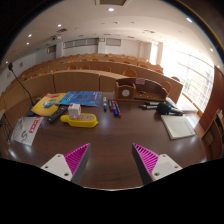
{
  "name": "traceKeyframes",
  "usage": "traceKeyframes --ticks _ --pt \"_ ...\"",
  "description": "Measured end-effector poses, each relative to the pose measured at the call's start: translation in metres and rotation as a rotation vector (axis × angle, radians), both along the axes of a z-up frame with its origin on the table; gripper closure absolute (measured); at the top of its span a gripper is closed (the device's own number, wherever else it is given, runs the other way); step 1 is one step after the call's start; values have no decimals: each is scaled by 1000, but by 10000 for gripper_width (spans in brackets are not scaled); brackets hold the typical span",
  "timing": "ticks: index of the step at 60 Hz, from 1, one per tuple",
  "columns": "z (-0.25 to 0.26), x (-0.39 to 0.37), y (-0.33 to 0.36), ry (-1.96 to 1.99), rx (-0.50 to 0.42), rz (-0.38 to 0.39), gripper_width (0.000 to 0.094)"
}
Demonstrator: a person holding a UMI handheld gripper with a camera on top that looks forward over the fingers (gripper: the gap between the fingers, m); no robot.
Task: Unplug charger
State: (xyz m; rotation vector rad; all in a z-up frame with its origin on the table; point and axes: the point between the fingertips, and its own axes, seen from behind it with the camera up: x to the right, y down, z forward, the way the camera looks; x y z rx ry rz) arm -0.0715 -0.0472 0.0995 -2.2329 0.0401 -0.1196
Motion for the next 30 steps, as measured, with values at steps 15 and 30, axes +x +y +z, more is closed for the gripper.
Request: traceKeyframes --ticks 15,30 --pt "-42 -115 93 83 64 104 83" --pt "-59 -144 204 56 112 58 127"
